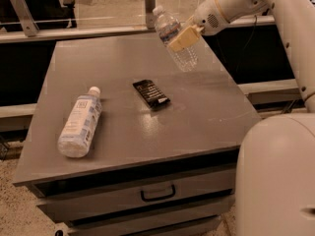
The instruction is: Knock water bottle over
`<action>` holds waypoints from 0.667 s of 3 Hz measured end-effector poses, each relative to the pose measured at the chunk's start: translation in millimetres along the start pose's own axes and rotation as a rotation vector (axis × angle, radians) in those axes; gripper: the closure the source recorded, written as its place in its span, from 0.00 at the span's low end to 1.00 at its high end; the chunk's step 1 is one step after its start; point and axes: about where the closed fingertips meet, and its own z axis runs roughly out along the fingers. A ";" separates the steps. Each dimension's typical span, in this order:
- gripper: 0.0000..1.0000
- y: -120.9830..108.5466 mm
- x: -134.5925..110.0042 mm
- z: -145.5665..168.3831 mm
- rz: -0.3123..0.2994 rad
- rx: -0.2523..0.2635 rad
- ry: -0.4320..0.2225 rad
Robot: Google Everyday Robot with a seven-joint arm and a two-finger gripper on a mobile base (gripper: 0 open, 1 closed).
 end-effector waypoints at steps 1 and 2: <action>1.00 17.2 16.6 2.3 -0.050 -0.093 0.122; 0.82 25.7 22.1 2.5 -0.084 -0.136 0.198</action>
Offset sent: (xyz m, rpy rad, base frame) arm -0.0401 -0.0229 -0.0107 -0.2988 0.1583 0.2350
